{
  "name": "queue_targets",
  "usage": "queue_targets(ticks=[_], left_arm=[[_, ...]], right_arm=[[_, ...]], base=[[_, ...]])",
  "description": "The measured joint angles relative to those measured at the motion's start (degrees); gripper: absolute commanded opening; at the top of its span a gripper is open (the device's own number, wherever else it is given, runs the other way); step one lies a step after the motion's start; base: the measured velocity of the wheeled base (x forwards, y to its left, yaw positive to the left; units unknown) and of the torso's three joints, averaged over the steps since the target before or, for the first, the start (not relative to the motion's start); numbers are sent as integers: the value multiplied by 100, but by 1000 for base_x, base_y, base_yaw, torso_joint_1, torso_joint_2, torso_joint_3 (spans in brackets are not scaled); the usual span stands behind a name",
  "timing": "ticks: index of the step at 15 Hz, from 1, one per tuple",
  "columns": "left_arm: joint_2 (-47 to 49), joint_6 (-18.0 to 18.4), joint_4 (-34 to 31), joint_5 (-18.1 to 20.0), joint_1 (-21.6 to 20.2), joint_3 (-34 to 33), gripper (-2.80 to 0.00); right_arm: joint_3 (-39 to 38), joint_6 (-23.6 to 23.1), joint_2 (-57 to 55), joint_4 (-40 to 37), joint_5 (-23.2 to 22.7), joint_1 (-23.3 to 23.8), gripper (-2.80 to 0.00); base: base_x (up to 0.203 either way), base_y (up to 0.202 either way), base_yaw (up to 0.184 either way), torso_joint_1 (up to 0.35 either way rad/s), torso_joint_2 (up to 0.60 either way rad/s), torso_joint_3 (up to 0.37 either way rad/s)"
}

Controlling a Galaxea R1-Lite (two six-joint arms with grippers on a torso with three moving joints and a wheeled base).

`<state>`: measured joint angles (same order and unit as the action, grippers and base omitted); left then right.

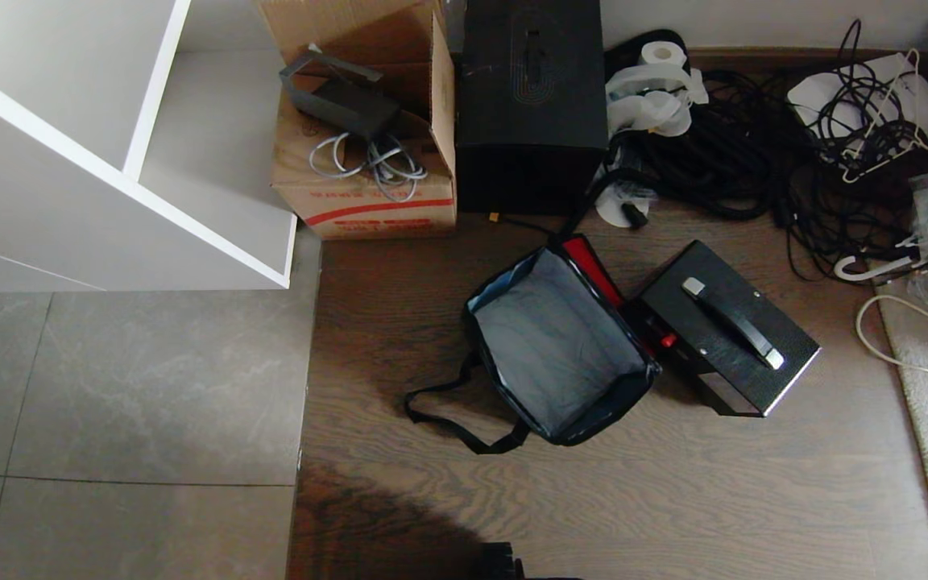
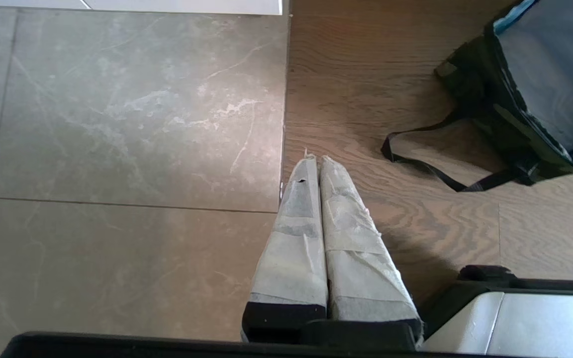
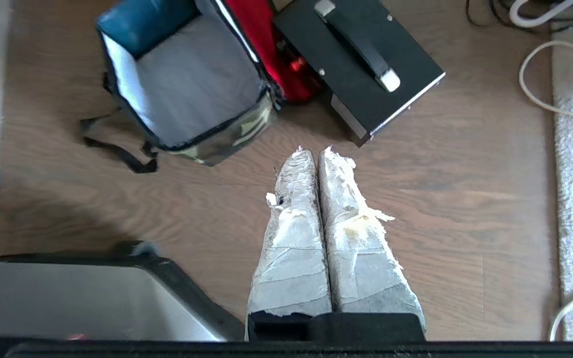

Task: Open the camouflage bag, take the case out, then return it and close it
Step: Grip the handle again

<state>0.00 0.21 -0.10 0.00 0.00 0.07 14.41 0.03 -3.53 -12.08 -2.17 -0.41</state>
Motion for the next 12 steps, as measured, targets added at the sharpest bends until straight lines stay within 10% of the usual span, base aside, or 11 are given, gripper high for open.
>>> queue_targets(ticks=[12], left_arm=[[0, -4, 0, 0, 0, -2, -280]], right_arm=[[3291, 795, -7708, 377, -733, -5, -280]], base=[[0, 0, 0, 0, 0, 0]])
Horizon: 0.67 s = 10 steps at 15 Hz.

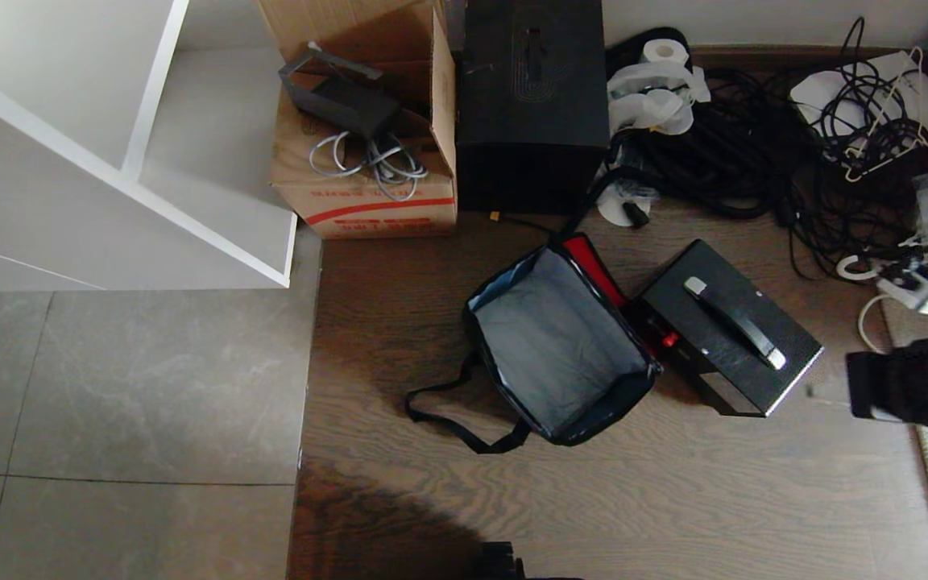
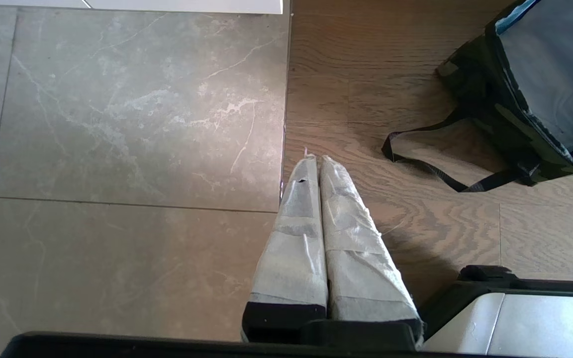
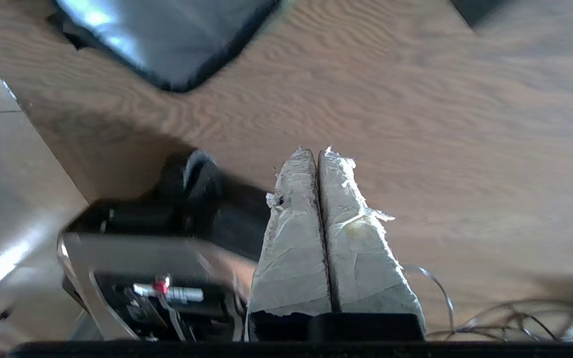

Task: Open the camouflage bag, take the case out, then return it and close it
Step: Grip the handle again

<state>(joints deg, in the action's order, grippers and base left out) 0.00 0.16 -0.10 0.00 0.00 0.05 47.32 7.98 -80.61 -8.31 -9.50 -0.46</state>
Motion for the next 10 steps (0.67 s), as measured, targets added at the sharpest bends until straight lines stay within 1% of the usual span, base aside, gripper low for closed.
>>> queue_targets(ticks=[2, 4, 5, 6, 7, 9, 10], left_arm=[[0, 0, 0, 2, 0, 0, -280], [0, 1, 2, 0, 0, 0, -280], [0, 0, 2, 0, 0, 0, -280], [0, 1, 0, 0, 0, 0, -280], [0, 2, 0, 0, 0, 0, -280], [0, 2, 0, 0, 0, 0, -280], [0, 2, 0, 0, 0, 0, -280]], right_arm=[[238, -286, -858, 706, -267, -2, -280], [323, -545, -1485, 1280, -373, -5, -280], [361, -667, -1740, 1423, -484, -5, 0], [390, -821, -1973, 1507, -730, -6, 0], [418, -1100, -2159, 1597, -952, -11, 0], [552, -1836, -2471, 1951, -949, 66, 0], [626, -2084, -2621, 2196, -873, 167, 0]], base=[[0, 0, 0, 0, 0, 0], [0, 0, 0, 0, 0, 0], [0, 0, 0, 0, 0, 0], [0, 0, 0, 0, 0, 0], [0, 0, 0, 0, 0, 0], [0, 0, 0, 0, 0, 0], [0, 0, 0, 0, 0, 0]])
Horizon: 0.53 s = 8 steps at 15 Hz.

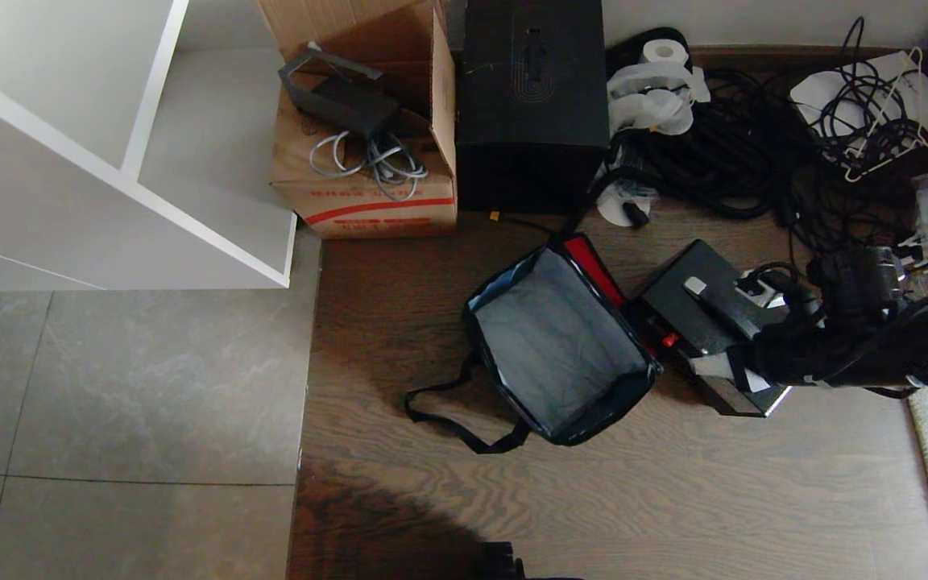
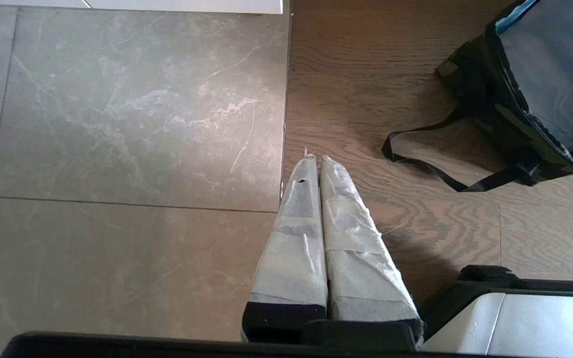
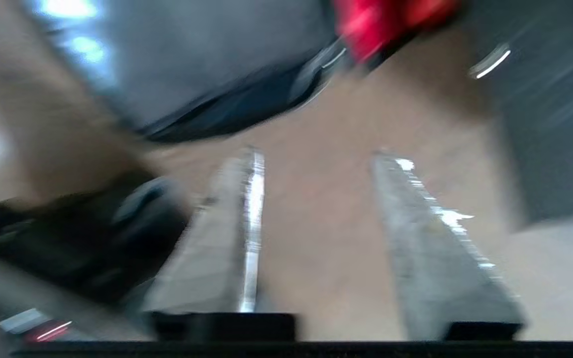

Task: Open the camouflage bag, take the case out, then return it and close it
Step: Grip the handle again

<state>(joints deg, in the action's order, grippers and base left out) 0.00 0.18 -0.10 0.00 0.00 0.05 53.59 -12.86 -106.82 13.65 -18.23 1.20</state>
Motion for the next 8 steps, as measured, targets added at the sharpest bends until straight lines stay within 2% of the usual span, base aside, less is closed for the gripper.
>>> queue_targets(ticks=[2, 6, 8], left_arm=[[0, -2, 0, 0, 0, 0, -280], [0, 0, 2, 0, 0, 0, -280], [0, -2, 2, 0, 0, 0, -280]], right_arm=[[58, -577, -203, 382, 412, 142, 0], [-257, -2442, -647, 1752, 2099, 201, 0], [-367, -3340, -906, 2510, 2726, 137, 0]], base=[[0, 0, 0, 0, 0, 0], [0, 0, 0, 0, 0, 0], [0, 0, 0, 0, 0, 0]])
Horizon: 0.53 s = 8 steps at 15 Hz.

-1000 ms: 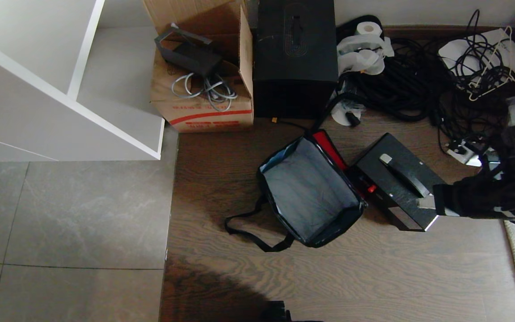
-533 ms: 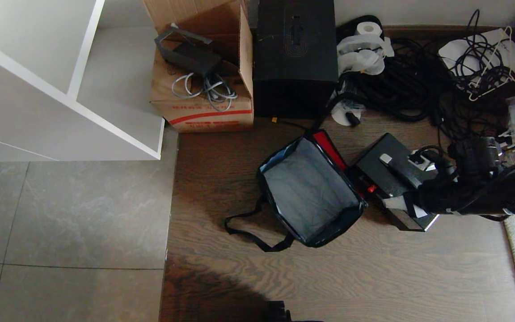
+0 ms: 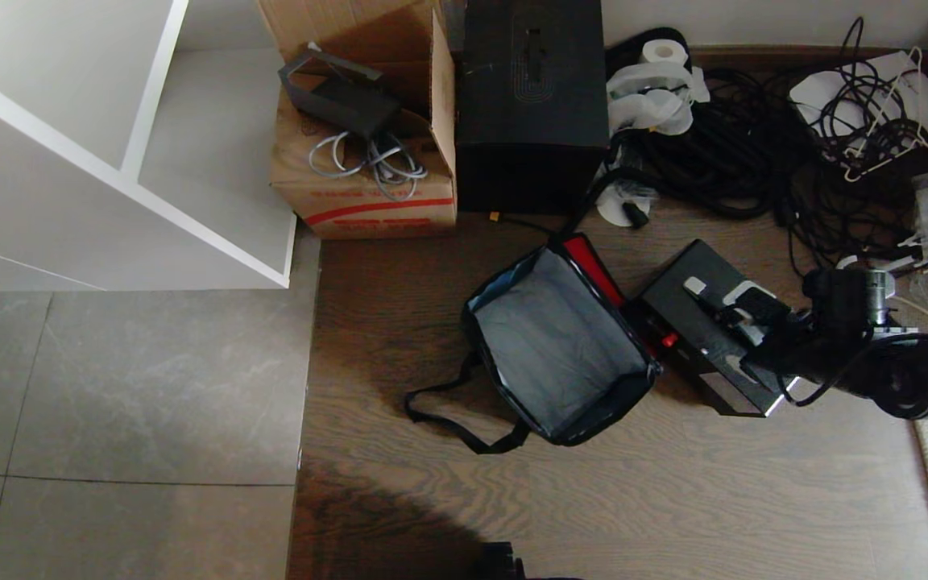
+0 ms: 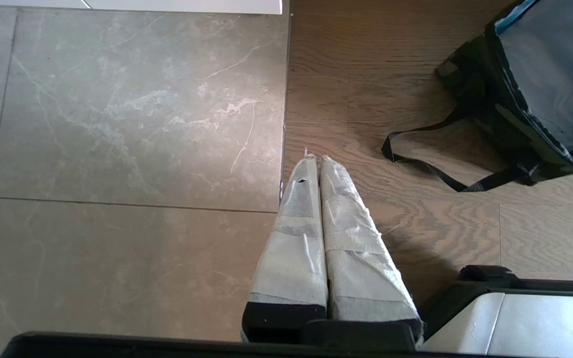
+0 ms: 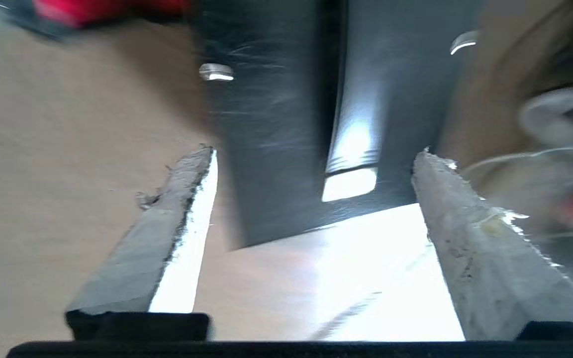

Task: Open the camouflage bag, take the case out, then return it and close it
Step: Grip the handle again

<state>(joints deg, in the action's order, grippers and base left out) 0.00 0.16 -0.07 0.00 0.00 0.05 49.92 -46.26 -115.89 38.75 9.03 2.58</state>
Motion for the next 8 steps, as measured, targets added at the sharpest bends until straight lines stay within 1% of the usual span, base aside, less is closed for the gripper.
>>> queue_targets(ticks=[1, 2, 3, 5, 7, 8], left_arm=[[0, 0, -2, 0, 0, 0, -280], [0, 0, -2, 0, 0, 0, -280], [0, 2, -1, 0, 0, 0, -280], [0, 2, -2, 0, 2, -2, -280], [0, 0, 0, 0, 0, -2, -280], [0, 2, -2, 0, 2, 0, -280]], right_arm=[[3, -387, -153, 297, 261, -51, 0], [108, -638, -306, 552, 548, -114, 0], [227, -717, -452, 794, 824, -167, 0], [470, -738, -796, 1228, 1534, -319, 0], [793, -710, -1073, 1482, 2225, -447, 0], [909, -679, -1200, 1513, 2472, -489, 0]], base=[[0, 0, 0, 0, 0, 0], [0, 0, 0, 0, 0, 0], [0, 0, 0, 0, 0, 0], [0, 0, 0, 0, 0, 0], [0, 0, 0, 0, 0, 0], [0, 0, 0, 0, 0, 0]])
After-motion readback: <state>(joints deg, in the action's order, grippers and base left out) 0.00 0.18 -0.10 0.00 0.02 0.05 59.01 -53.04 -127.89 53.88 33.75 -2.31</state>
